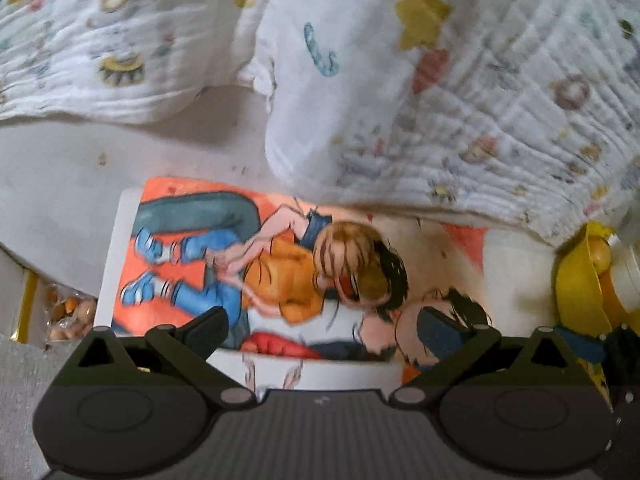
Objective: Organize fruits
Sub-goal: 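Grasp a striped brown fruit with the left tool while the right tool grasps a small brown fruit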
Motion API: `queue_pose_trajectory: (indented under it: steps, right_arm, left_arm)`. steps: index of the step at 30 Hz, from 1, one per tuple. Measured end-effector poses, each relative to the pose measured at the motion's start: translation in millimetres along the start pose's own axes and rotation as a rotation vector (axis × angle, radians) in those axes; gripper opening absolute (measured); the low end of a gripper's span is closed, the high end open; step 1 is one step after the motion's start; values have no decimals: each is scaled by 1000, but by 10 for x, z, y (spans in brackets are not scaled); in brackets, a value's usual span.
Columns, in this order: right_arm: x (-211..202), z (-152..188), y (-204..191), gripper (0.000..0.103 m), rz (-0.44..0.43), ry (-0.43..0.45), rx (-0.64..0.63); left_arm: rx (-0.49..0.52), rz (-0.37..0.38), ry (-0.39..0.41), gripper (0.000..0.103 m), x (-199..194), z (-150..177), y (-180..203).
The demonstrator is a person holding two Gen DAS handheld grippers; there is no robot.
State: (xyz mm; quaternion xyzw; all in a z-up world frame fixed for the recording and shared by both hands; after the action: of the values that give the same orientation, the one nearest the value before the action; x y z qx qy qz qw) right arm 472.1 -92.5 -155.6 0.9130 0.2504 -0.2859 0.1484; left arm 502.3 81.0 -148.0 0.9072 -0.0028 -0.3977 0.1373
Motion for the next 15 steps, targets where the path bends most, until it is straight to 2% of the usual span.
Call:
queue_pose_trajectory:
  steps: [7,11,15]
  right_arm:
    - [398,-1,-78,93,-32,-27,-55]
    - [576,13,-97,86,-39,-40,-45]
    - [682,-5,-106,81,-48,-40,-35]
  left_arm:
    - [-65,2,-31,102,406,-137,-95]
    - [-103,35,-63,102,571,-111,-85]
    - [-127,59,-84,94,702,-84,-40]
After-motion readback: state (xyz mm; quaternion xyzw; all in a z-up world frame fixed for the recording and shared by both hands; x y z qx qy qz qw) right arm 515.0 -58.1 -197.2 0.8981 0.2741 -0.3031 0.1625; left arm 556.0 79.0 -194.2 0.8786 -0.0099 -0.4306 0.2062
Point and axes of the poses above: each gripper's, at about its wrist camera, not at the fingertips, and x roughly the way its jaws point, y to its right, z to its underside, the point moved 9 cm from there along x, roughly the way its jaws point, and after that the axes turned 13 degrees about y, right-handed, at the moved point
